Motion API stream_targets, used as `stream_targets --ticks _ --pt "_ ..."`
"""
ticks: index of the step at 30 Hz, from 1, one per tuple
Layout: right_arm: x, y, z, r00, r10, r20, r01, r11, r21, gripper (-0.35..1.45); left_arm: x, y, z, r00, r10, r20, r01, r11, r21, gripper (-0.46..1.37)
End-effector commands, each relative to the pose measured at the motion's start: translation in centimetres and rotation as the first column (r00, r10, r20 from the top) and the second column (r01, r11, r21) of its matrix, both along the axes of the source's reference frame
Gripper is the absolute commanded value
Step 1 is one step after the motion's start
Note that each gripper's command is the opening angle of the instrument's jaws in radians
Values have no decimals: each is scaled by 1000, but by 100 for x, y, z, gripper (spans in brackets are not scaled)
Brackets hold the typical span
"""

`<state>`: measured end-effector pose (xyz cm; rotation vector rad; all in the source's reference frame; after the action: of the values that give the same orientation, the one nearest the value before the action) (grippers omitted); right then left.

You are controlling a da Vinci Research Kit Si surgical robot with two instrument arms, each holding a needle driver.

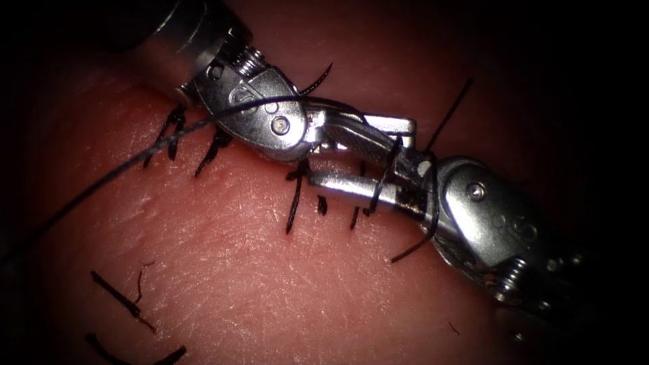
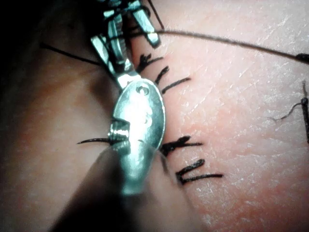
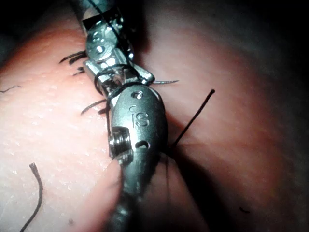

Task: Wound Closure
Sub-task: Wrap the suture twice counter-clockwise around the right gripper, then grab the short tail with the right gripper

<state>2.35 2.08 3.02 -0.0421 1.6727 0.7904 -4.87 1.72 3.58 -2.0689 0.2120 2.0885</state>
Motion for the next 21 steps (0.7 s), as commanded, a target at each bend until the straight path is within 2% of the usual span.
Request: stream_targets --ticks 1,10,17,21 --pt "-1 0 0 1000 -5 0 5 1000 -1 55 1 1 0 1000 -8 11 8 1000 1 -35" --pt "-2 -1 -1 1000 -6 -1 6 1000 -1 53 9 -2 -1 1000 -18 18 18 1000 0 -35" --pt "0 0 0 998 63 -29 -58 989 134 50 7 -13 -4 1000 -23 10 23 1000 -20 -35" --pt "-2 0 0 997 66 -42 -59 986 157 50 9 -16 -3 1000 -21 9 21 999 -28 -35"
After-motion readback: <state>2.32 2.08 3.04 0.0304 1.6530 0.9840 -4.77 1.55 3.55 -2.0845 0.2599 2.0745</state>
